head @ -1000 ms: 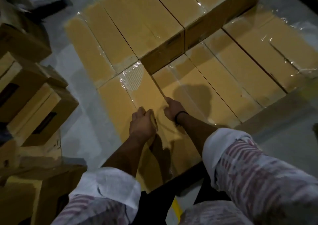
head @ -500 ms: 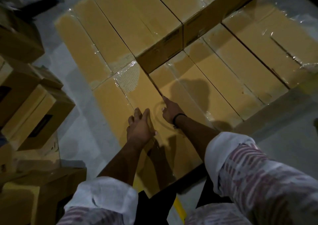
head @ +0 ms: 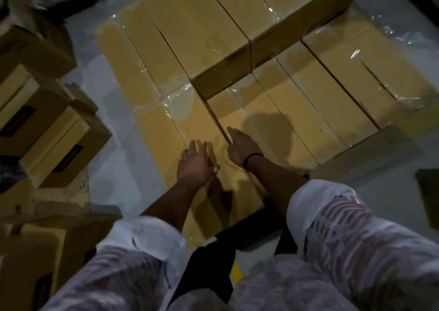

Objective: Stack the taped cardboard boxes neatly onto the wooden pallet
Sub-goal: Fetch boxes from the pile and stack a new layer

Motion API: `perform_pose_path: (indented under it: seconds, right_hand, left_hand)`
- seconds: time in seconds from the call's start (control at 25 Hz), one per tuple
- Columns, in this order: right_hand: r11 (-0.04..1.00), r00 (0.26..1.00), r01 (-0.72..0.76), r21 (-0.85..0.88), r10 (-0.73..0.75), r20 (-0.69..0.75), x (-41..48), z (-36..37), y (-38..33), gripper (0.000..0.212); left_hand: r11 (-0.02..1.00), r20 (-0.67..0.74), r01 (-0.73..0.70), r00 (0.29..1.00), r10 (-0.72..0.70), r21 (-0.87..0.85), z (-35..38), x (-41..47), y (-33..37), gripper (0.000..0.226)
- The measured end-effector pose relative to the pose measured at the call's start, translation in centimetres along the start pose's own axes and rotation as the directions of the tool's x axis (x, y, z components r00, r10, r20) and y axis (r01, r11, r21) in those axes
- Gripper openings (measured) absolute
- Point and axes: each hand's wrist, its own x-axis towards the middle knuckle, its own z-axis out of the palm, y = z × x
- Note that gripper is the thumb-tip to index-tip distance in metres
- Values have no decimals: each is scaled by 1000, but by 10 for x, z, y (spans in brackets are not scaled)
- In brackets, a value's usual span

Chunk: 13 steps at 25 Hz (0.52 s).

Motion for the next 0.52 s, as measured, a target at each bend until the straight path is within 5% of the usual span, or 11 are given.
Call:
perform_pose_path:
  seconds: [0.36, 0.52]
  right_hand:
    - [981, 993, 91, -169, -103, -65, -130, -131, 79, 60]
    - [991, 980, 19, -135, -45, -191, -208, -178, 152, 60]
  left_hand:
    - [998, -119, -23, 993, 15, -62, 10, -92, 150, 83]
    - [990, -89, -141, 986, 140, -4, 40, -121, 225, 81]
